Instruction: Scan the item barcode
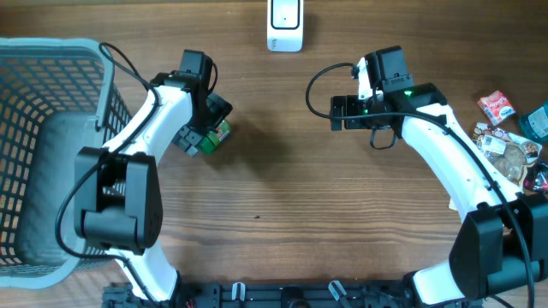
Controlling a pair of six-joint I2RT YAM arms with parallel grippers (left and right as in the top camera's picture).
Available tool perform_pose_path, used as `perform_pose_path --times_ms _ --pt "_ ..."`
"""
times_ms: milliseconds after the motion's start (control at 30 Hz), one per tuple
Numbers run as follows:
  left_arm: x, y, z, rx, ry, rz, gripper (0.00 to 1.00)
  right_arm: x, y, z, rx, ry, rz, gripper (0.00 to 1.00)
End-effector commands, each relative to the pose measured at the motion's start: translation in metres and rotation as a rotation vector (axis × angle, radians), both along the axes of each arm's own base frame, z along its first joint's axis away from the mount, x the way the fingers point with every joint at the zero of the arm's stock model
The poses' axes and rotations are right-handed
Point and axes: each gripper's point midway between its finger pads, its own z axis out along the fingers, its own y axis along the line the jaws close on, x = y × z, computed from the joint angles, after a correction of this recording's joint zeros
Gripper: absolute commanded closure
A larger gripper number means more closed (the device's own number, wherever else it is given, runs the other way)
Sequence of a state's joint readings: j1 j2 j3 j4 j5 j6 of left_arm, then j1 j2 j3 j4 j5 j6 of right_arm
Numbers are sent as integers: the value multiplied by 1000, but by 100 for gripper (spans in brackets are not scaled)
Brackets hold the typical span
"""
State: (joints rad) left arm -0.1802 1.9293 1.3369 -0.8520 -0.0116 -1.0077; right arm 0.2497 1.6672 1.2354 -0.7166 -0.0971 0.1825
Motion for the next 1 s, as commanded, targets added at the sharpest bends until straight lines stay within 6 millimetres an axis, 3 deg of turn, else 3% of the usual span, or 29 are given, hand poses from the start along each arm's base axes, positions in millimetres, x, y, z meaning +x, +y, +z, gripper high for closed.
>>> perform_pose_path --times_ms 0,133,233,633,767,967 --pt "-2 -4 -12 -38 41 -8 0 6 3 8 22 -22 2 0" --pt "-3 -6 -12 -52 44 -10 3 6 3 8 22 -22 2 0" --pt "-3 -8 -12 -59 46 -10 22 6 4 8 23 -24 2 0" --pt "-5 -20 -10 -133 56 -17 22 6 4 8 23 -25 2 0" --pt "-7 -35 -6 -219 68 -20 21 7 4 9 23 -25 2 0" --pt "-6 -75 10 -471 82 -3 22 7 4 9 24 -29 2 0"
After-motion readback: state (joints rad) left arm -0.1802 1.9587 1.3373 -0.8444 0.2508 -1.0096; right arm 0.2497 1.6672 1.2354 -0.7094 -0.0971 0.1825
